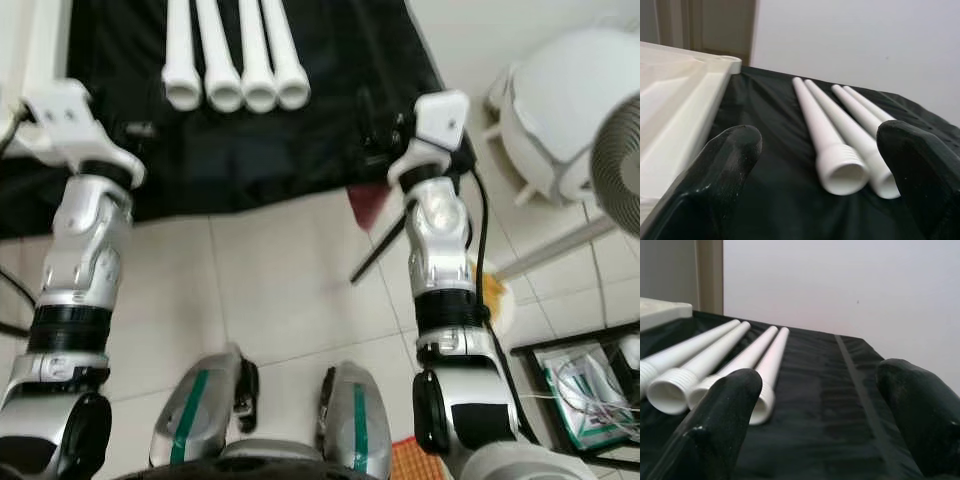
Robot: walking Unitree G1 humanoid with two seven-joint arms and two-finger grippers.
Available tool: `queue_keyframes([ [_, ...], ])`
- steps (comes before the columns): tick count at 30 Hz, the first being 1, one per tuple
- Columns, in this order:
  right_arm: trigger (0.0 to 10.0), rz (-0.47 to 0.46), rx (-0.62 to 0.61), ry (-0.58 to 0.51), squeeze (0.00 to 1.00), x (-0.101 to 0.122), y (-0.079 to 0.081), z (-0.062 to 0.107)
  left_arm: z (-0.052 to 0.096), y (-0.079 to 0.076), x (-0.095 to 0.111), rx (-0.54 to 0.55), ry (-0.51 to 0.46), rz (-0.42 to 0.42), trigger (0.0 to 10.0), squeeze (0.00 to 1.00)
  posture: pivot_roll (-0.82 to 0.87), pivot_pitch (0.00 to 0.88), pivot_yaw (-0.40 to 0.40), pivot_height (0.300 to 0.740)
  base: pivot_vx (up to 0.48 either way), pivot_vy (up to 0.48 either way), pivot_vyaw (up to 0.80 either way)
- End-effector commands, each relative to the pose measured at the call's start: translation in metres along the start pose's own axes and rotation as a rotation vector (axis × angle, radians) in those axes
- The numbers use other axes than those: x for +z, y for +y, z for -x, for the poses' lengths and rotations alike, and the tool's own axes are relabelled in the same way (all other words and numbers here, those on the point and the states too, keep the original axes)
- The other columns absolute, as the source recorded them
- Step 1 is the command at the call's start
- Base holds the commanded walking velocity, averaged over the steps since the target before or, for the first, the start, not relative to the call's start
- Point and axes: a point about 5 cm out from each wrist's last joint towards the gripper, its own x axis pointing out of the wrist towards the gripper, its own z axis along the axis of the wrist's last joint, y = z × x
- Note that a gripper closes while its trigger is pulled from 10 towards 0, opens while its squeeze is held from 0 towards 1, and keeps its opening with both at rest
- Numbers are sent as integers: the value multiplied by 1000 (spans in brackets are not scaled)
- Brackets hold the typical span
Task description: Building children table
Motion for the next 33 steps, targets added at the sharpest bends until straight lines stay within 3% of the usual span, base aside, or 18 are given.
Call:
queue_keyframes([
  [1,10000,1,-26,24,0,-6,-7,6,-2,-9,0,-33,-1,0,10000,0,128,0,-78,740,0,480,0],
  [12,10000,1,-24,22,0,-6,-6,5,-1,-8,1,-35,-5,-5,10000,0,131,0,-77,740,0,480,0],
  [26,10000,-24,-12,24,0,-6,-5,1,-6,-7,10,-16,-40,-68,10000,0,138,33,-109,740,0,0,0],
  [33,10000,5,-1,22,0,-4,-4,-3,-12,-6,10,-29,-32,-50,10000,0,127,40,-108,740,0,0,0],
])
